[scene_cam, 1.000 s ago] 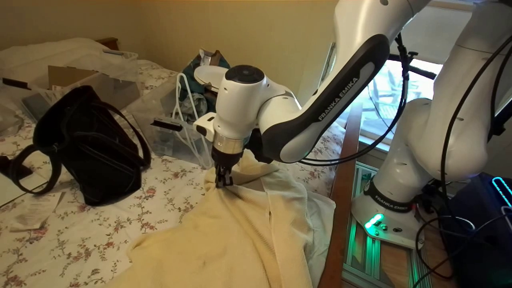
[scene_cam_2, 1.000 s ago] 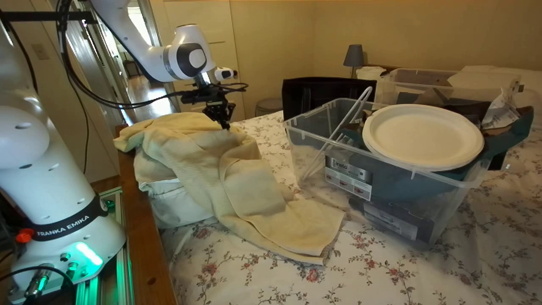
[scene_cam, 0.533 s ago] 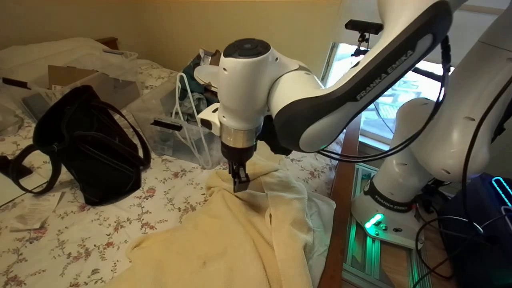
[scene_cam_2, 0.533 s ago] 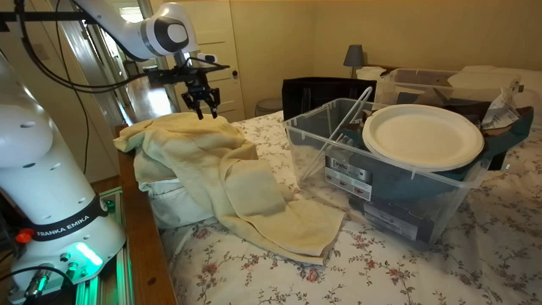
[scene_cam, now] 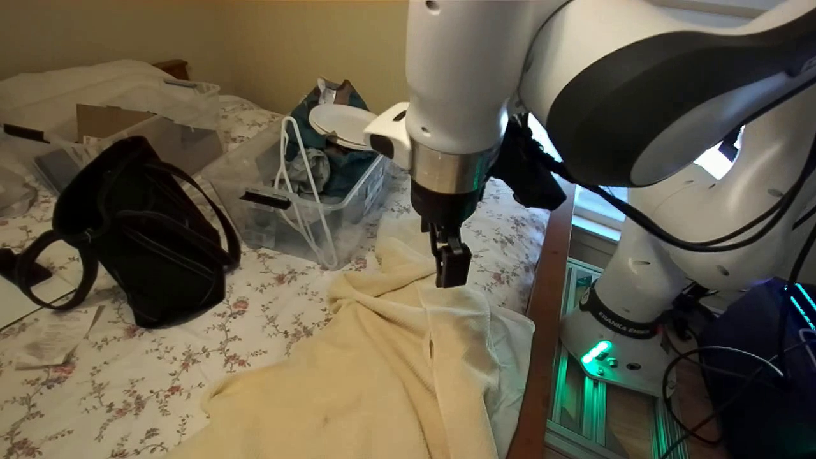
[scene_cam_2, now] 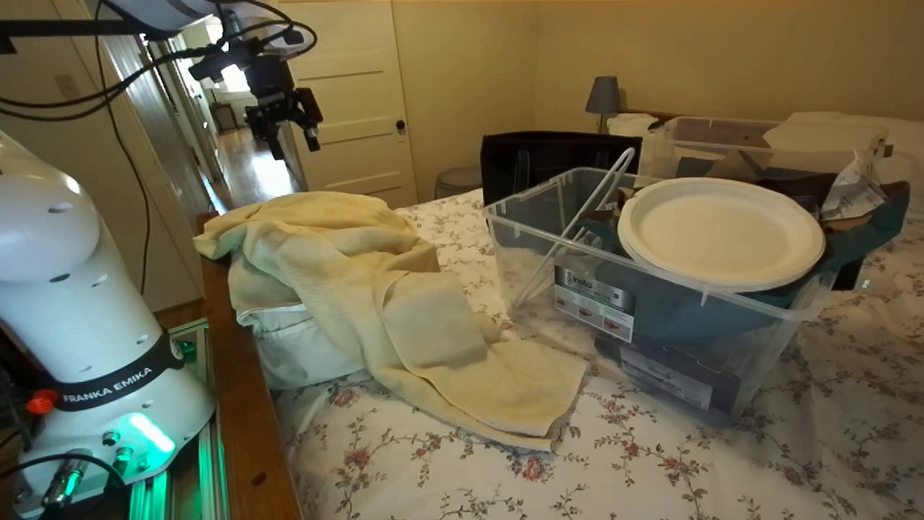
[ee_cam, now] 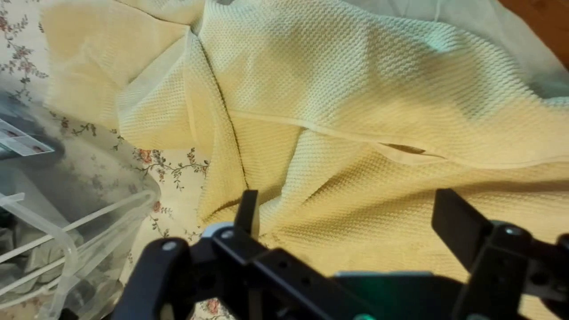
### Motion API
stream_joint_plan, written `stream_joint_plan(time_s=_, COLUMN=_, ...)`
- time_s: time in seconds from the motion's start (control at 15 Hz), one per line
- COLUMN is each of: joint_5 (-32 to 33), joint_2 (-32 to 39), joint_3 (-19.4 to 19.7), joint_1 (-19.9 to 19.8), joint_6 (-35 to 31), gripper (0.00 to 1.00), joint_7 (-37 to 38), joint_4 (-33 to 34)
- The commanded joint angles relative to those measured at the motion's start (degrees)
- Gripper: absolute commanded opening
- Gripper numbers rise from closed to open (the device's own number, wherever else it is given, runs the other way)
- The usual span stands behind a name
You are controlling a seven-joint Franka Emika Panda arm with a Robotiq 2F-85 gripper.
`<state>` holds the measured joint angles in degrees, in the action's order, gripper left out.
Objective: Unfold the towel.
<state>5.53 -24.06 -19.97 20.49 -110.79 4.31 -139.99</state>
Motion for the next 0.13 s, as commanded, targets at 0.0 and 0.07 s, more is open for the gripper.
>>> stream_joint_plan(time_s=0.0, joint_5=-0.08, joint_2=-1.09, joint_3=-0.37, joint_1=-0.06, joint_6=0.60, gripper=1.00, joint_7=0.27, joint_4=0.13)
stream_joint_plan(time_s=0.07, joint_5=-0.07, joint_2=-1.75, joint_3=-0.45, joint_1=-0.03, joint_6=0.88, gripper=1.00, joint_7=0.43, joint_4=0.09)
